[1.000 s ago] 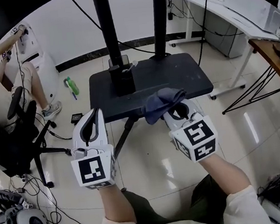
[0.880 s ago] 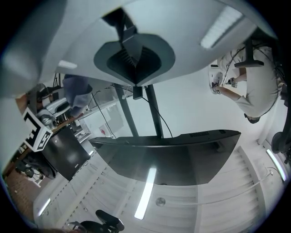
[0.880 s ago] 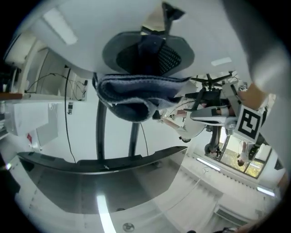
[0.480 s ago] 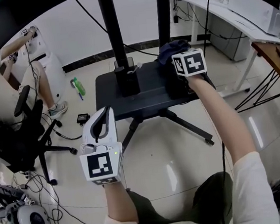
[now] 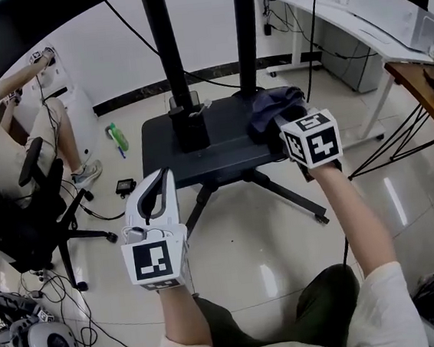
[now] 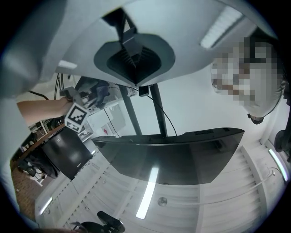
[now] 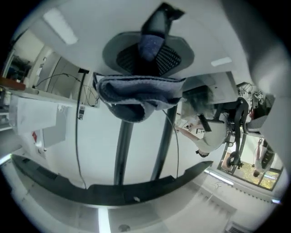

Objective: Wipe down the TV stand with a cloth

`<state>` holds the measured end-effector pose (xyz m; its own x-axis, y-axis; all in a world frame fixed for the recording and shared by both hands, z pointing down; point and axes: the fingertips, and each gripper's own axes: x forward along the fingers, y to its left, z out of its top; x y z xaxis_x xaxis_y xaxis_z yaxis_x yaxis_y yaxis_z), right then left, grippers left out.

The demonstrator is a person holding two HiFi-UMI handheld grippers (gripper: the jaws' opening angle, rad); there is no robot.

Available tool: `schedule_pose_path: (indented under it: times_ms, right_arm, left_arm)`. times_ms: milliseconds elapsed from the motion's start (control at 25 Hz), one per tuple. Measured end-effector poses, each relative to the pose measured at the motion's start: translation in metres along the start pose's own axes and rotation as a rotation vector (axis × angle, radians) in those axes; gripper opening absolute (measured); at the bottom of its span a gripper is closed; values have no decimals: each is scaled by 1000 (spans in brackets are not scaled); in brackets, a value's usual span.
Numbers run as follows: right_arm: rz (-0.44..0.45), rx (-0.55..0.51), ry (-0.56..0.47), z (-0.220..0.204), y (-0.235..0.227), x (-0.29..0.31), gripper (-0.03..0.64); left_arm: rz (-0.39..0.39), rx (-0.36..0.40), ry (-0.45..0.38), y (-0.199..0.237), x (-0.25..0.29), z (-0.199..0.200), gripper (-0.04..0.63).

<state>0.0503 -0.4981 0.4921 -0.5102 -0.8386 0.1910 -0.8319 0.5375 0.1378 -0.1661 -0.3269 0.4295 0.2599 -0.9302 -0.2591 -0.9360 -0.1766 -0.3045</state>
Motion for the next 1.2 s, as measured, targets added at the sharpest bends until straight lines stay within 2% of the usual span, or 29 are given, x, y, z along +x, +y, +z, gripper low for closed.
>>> schedule_pose_path:
  times_ms: [80,160,280,440,600,720,760,880,1000,1120,1200]
  right_arm:
    - [6,6,-77,-6,18,-40,63]
    - [-4,8,-137,-14,34,-76,63]
    - [-35,8,-223,-21,49,-114,64]
    - [-69,-42,-320,-5,46,-126,63]
    - [-54,6,-217,0,-2,-69,64]
    - [-34,64,-84,-1,-48,-2,64]
    - [-38,84,-29,-5,-62,20,63]
    - [-99,78,117,-14,-105,73,64]
    - [-116,116,227,-27,-129,103,64]
    - [-114,88,266,-35,-129,105,63]
    - [-110,48,237,-30,-120,90,63]
  left_arm:
    - [-20,-12,101,-10,0,-13,107]
    - [-41,-13,79,-21,8,-11,107]
    - [-74,-23,138,-41,12,-16,107]
    - [-126,-41,141,-68,20,-15,107]
    - [-164,-62,113,-86,24,-7,107]
    - [-159,-20,-55,-85,31,12,107]
    - [-158,-15,-74,-85,31,14,107]
    - [-151,-20,-64,-85,29,17,107]
    - [-139,-36,-4,-83,23,15,107]
    - [-128,-36,-15,-81,23,16,107]
    - [-126,-35,-22,-78,25,15,107]
